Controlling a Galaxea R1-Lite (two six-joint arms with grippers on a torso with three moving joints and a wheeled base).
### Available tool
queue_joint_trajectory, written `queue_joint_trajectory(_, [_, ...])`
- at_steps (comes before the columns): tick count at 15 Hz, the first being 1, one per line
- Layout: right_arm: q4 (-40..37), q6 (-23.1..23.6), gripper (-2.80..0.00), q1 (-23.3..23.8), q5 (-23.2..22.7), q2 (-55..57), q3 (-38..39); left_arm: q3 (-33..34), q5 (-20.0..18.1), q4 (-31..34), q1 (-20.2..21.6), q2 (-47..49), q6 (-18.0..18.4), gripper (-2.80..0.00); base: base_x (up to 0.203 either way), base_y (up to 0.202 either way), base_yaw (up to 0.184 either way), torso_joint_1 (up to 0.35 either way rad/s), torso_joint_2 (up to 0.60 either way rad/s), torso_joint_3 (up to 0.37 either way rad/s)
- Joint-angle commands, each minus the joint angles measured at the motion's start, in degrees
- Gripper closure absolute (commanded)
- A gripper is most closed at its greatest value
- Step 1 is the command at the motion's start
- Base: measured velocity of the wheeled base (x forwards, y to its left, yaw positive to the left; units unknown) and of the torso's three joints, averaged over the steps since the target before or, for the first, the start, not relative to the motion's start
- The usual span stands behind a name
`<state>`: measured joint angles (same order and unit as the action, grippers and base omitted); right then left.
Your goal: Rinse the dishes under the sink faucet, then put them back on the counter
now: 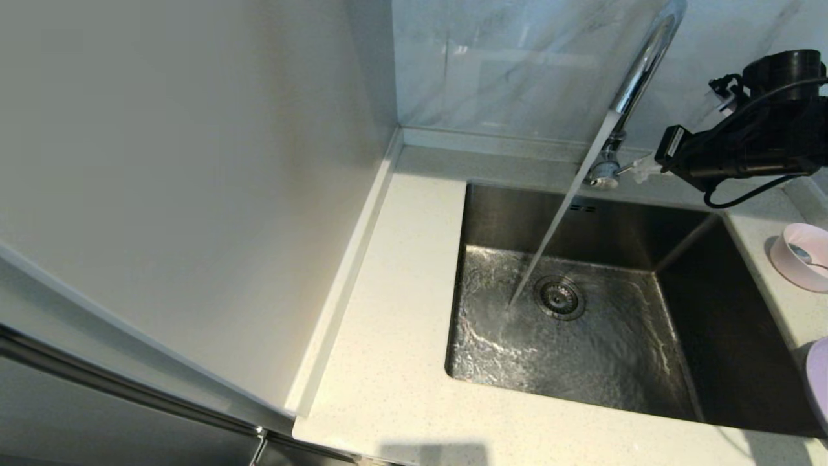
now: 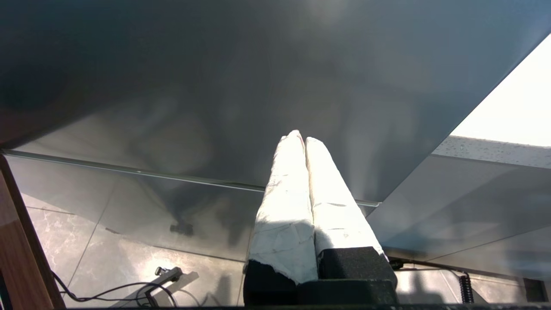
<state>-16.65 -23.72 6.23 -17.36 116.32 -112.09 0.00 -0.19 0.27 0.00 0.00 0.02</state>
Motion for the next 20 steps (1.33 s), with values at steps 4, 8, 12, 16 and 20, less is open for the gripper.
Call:
queue_joint_trajectory(4, [11.19,-2.62,0.00,0.02,4.07,0.32,-0.23,0.00,0.02,0.00,0.00,0.00,-0.02,0.00,0.000,0.000,0.000,0.000,0.00,0.000])
queue_joint_trajectory(8, [11.53,-2.82,0.00,0.10,4.07,-0.58,0.15,0.00,0.02,0.00,0.00,0.00,-0.02,0.00,0.000,0.000,0.000,0.000,0.00,0.000])
queue_joint_trajectory(12, [10.92,-2.22,0.00,0.10,3.10,-5.12,7.03,0.00,0.02,0.00,0.00,0.00,-0.02,0.00,0.000,0.000,0.000,0.000,0.00,0.000])
queue_joint_trajectory(16, [10.47,9.00,0.00,0.02,0.44,-11.65,19.18,0.00,0.02,0.00,0.00,0.00,-0.02,0.00,0.000,0.000,0.000,0.000,0.00,0.000])
queue_joint_trajectory(20, [4.26,27.15,0.00,0.06,3.84,-24.35,34.08,0.00,-0.07,0.00,0.00,0.00,-0.02,0.00,0.000,0.000,0.000,0.000,0.00,0.000])
